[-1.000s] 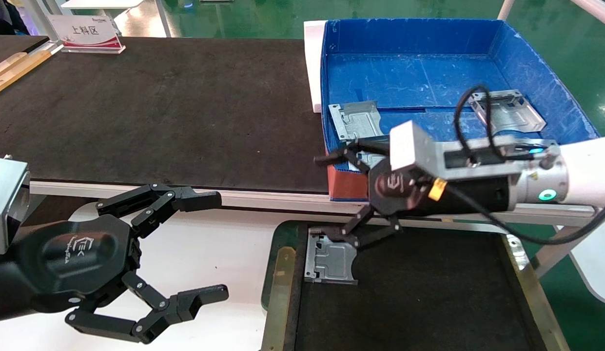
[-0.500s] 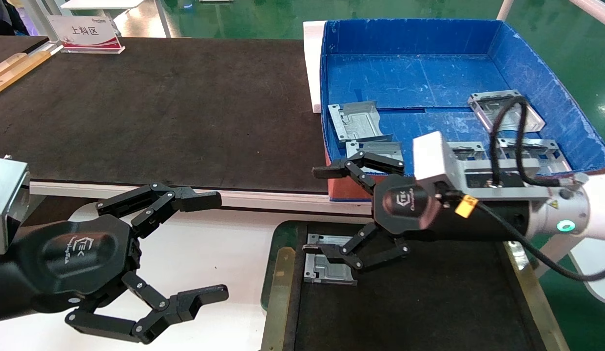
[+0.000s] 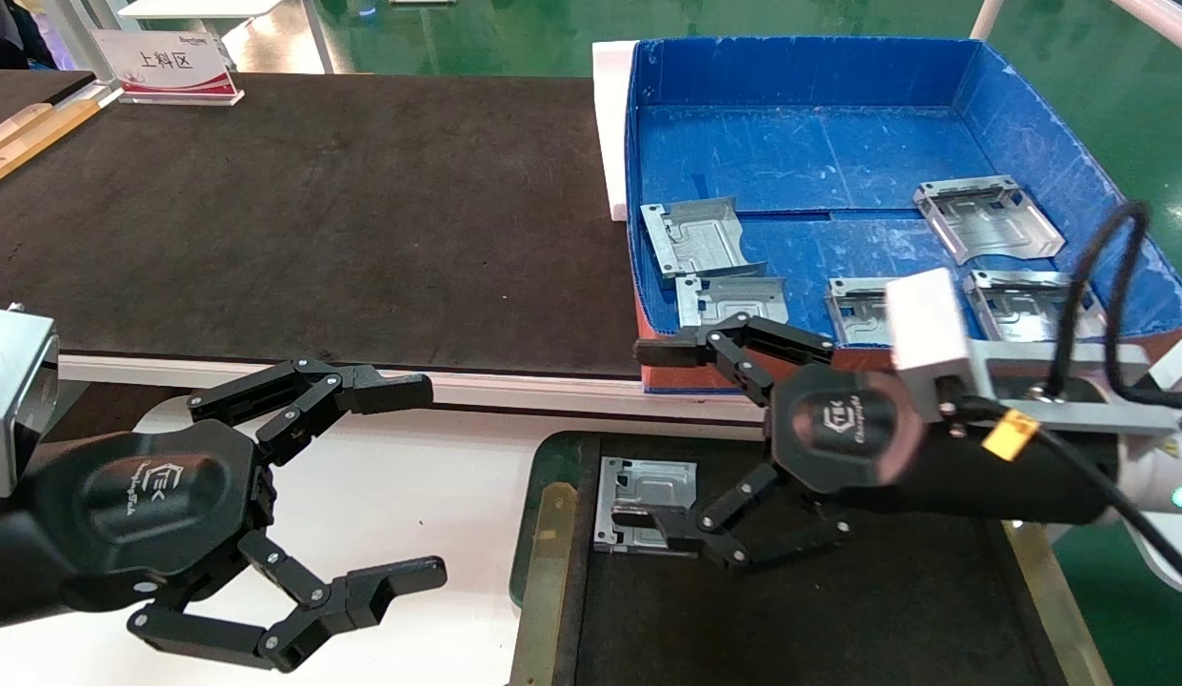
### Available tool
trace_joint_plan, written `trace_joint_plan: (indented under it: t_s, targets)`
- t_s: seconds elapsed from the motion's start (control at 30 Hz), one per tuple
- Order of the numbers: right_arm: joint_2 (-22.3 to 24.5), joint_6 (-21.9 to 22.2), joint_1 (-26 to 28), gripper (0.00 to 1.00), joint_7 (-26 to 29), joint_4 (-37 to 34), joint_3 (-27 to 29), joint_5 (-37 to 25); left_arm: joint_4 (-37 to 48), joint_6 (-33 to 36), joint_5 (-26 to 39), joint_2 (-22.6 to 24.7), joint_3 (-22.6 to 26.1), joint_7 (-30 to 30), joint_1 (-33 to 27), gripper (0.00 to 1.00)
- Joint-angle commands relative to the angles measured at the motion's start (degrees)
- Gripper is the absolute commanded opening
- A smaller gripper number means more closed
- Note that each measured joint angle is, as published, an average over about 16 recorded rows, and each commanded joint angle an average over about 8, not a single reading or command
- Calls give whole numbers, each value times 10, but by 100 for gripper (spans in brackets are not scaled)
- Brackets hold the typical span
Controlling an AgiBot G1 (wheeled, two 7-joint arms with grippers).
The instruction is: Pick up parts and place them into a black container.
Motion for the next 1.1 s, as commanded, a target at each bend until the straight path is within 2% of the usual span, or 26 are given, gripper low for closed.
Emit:
trace_joint_plan:
  t_s: [0.03, 0.77, 1.1]
  targets:
    - [8, 2, -13, 100, 13, 19, 17, -1, 0, 0, 0, 0, 0, 0, 0, 100]
    - [97, 22, -156, 100, 158, 224, 199, -14, 0, 0, 0, 0, 0, 0, 0, 100]
    - [119, 26, -192, 100, 188, 275, 245, -17, 0, 0, 0, 0, 0, 0, 0, 100]
